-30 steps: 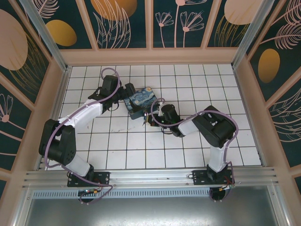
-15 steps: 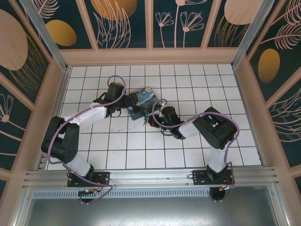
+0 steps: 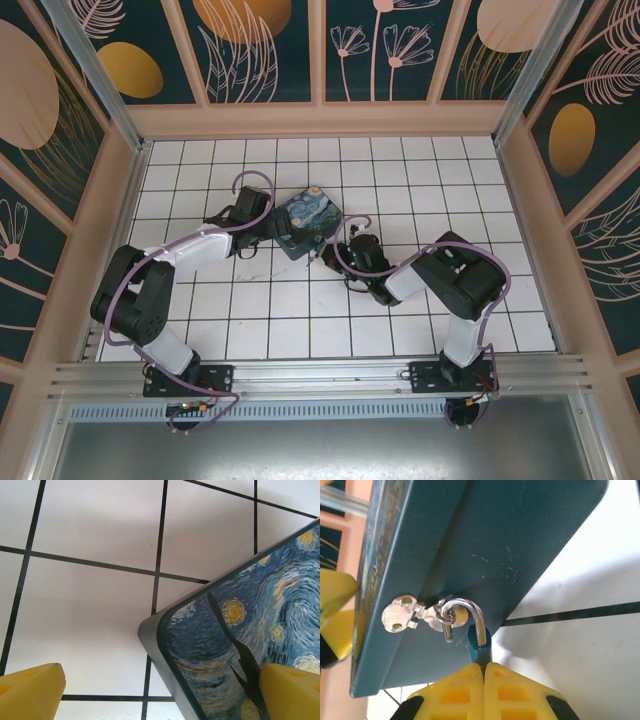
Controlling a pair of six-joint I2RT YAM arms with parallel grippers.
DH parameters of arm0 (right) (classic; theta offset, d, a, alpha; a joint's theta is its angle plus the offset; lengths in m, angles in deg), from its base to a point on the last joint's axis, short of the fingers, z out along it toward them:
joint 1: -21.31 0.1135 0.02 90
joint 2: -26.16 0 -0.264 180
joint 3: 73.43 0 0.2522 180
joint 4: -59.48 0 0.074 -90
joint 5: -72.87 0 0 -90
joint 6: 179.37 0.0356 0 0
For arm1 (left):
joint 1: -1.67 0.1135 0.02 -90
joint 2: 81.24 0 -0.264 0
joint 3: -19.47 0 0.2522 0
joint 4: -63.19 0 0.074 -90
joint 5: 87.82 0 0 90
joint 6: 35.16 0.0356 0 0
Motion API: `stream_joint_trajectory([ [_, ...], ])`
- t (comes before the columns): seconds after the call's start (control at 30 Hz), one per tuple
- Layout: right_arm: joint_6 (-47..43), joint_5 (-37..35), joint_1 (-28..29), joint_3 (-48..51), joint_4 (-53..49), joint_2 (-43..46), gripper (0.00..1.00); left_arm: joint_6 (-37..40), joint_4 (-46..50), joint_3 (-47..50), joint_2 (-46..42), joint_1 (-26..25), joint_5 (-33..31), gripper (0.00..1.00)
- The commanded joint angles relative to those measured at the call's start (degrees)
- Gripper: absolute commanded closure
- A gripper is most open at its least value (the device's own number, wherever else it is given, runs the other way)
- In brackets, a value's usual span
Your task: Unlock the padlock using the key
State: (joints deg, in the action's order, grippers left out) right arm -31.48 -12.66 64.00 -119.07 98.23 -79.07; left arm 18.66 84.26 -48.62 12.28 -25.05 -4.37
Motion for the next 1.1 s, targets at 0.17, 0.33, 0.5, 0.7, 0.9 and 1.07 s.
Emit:
stream_joint_trajectory([
  [0.17, 5.21, -7.16, -0.07, 0.33, 3.01, 3.33, 1.0, 1.9, 1.04, 0.39, 2.71, -0.7, -1.97, 0.01],
  [0.33, 7.11, -7.35, -1.34, -0.19, 2.65, 3.65, 1.0, 2.03, 1.06, 0.5, 3.5, -0.7, -2.06, 0.02],
  [0.5, 6.87, -8.15, -2.05, -1.94, -0.77, 3.63, 1.0, 2.24, 1.04, 0.45, 3.95, -0.7, -2.06, 0.02],
  [0.7, 2.34, -5.68, -2.64, -2.23, -1.65, 3.76, 1.0, 2.26, 0.86, 0.33, 4.11, -0.7, -1.83, 0.01],
  [0.9, -6.75, -1.14, -2.44, 0.07, -0.56, 3.76, 0.79, 2.43, 0.86, -0.12, 4.39, -0.7, -1.43, 0.02],
  [1.07, -11.49, -0.45, -2.71, 0.18, -1.59, 2.52, 0.75, 2.28, 0.6, -0.08, 4.31, -0.69, -1.17, 0.01],
])
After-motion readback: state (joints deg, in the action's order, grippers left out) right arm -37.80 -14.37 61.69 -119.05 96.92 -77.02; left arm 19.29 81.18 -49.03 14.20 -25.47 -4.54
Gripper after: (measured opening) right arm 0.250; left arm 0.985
